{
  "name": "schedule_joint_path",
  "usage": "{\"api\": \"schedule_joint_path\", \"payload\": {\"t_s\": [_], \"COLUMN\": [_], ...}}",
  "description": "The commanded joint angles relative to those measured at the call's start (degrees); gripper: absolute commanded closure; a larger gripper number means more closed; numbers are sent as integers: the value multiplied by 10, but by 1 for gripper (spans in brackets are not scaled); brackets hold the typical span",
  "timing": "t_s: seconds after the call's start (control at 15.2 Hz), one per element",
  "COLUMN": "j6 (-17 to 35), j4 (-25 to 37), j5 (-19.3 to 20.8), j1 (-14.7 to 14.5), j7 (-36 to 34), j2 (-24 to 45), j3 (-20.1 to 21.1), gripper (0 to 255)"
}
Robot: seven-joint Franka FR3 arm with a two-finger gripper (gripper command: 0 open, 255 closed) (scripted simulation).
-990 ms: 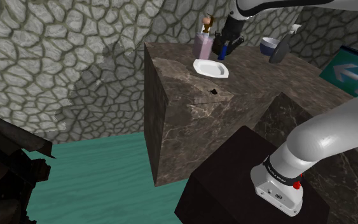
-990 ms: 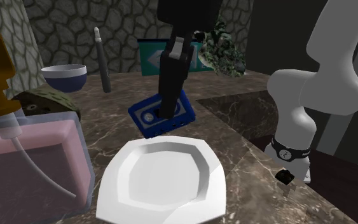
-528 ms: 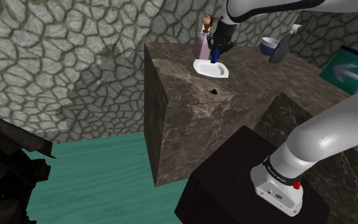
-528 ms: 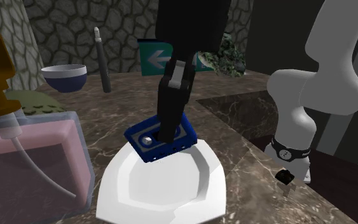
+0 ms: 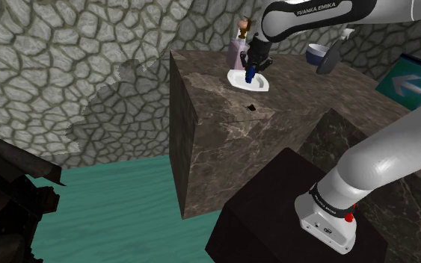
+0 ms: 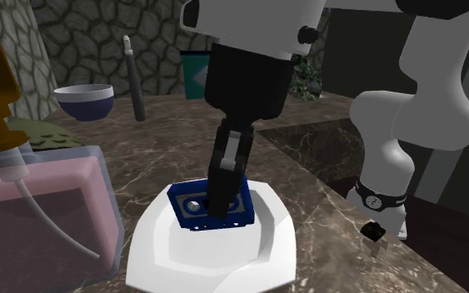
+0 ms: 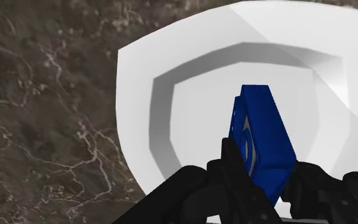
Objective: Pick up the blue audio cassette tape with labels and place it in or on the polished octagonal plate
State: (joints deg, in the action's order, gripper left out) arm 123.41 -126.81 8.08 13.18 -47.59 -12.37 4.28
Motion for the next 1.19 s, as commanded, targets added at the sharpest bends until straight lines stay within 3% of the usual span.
{"api": "schedule_joint_path", "payload": {"t_s": [0.0, 0.46, 0.53, 0.86, 1.12], "j6": [11, 11, 11, 11, -61], "j4": [-10, -9, -9, -9, 34], "j5": [1, 1, 1, 1, -7], "j1": [0, 0, 0, 0, -4], "j7": [-2, -2, -2, -2, 3], "j2": [1, 2, 2, 2, -27], "j3": [0, 0, 0, 0, 4], "gripper": [255, 255, 0, 0, 0]}}
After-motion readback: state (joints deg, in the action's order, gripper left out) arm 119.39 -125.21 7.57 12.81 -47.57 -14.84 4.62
